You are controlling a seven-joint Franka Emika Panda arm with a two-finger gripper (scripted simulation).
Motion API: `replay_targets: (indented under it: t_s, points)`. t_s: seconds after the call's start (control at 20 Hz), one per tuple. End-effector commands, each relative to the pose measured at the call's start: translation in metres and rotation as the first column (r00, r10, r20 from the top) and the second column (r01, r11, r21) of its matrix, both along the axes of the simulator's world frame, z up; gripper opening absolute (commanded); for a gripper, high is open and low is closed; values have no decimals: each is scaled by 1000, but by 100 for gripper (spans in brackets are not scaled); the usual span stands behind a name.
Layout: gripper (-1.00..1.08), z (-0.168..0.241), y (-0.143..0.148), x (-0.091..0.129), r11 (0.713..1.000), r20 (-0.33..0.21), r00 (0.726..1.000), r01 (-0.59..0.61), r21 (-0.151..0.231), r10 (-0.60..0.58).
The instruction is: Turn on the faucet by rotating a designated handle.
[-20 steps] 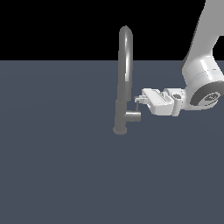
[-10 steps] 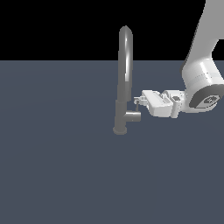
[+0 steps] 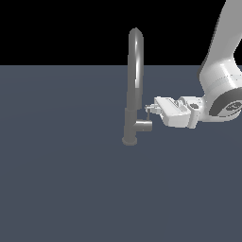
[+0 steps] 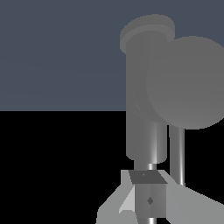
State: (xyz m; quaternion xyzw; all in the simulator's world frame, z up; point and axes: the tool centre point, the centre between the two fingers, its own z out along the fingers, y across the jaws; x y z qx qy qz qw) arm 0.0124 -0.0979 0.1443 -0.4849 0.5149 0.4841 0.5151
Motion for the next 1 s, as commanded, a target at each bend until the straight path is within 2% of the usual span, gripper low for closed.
replay_targets:
  t_s: [0.0,0.05,0.65,0.75,0.95]
  points:
    - [-100,2,0,-4,1000,0,1000,-1,1,1]
    - [-100,0,0,-1,1000,0,1000,1,-1,-1]
    - [-100,1,2,-39,1000,0,1000,-1,1,1]
    - [-100,4,2,-31,1000,13,1000,3,-5,-3]
    - [-100,-6,3,-47,1000,7,1000,1,-3,-1]
